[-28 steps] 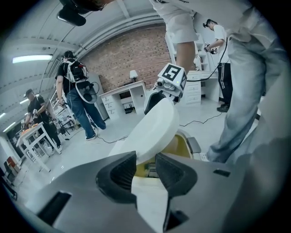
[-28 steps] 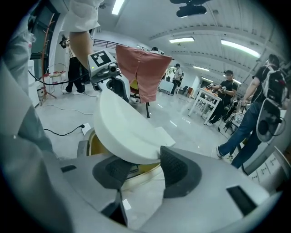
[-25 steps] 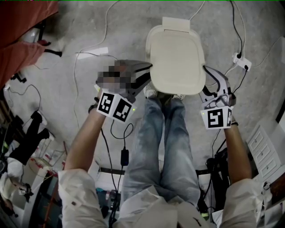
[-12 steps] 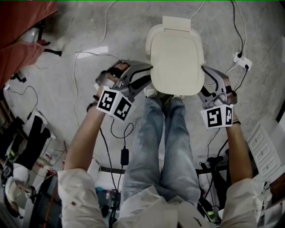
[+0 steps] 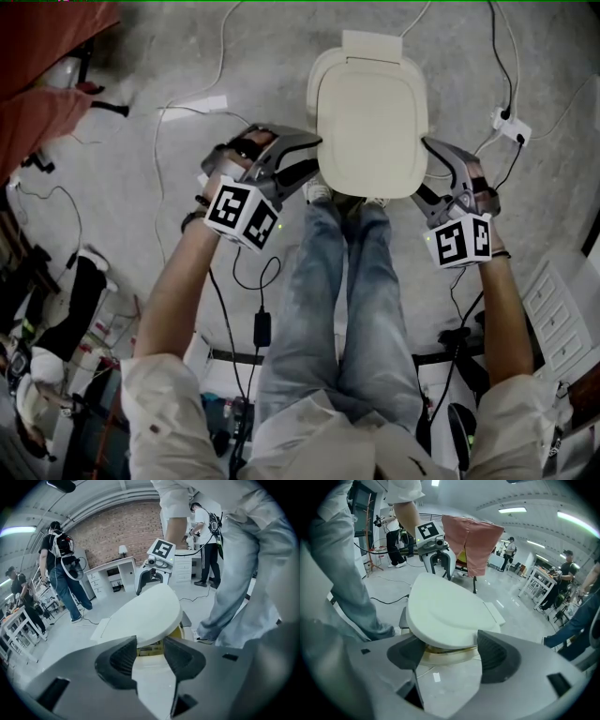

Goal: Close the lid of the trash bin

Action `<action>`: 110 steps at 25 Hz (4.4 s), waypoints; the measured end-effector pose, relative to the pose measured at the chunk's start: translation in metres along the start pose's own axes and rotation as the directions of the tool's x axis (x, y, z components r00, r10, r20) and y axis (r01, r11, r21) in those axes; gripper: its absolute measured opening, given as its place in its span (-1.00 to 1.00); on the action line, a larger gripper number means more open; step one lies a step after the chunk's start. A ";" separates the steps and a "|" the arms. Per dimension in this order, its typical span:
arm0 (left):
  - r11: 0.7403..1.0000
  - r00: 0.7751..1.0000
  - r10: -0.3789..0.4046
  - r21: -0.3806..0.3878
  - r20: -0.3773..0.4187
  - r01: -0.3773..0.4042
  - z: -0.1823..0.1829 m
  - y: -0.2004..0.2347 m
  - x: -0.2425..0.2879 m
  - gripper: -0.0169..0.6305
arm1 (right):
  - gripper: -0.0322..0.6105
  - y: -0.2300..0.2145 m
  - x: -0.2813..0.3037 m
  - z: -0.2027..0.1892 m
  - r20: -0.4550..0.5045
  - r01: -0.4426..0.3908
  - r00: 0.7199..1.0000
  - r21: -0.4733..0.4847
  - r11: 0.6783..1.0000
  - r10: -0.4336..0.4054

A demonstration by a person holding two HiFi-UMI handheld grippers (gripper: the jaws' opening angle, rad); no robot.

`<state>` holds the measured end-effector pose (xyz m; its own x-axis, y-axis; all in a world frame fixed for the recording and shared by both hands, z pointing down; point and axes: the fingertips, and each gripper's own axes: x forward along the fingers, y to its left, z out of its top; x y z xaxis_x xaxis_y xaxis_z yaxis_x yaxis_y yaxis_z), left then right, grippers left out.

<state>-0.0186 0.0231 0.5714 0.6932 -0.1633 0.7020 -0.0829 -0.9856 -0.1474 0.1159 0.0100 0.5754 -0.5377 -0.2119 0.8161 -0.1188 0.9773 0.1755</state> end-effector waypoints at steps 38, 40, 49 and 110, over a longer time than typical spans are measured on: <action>0.983 0.982 -0.181 -0.053 -0.046 0.178 -0.026 -0.017 0.024 -0.34 | 0.38 0.027 0.024 -0.025 -0.104 -0.192 0.977 -0.033 0.981 0.188; 0.981 0.982 -0.185 -0.068 -0.045 0.182 -0.026 -0.017 0.026 -0.35 | 0.38 0.027 0.025 -0.026 -0.107 -0.202 0.974 -0.021 0.979 0.199; 0.966 0.982 -0.187 -0.185 -0.025 0.179 -0.027 -0.014 0.028 -0.41 | 0.38 0.028 0.026 -0.025 -0.107 -0.236 0.966 0.022 0.972 0.237; 0.671 0.838 0.536 -0.654 0.102 -0.349 0.131 0.077 -0.118 -0.87 | -0.84 -0.110 -0.182 0.096 0.162 0.220 0.843 0.766 0.605 -0.513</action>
<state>-0.0134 -0.0278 0.3861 0.6096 -0.6605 0.4383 -0.7660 -0.6331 0.1115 0.1469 -0.0597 0.3553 -0.5278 -0.6801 0.5088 -0.8293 0.5421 -0.1357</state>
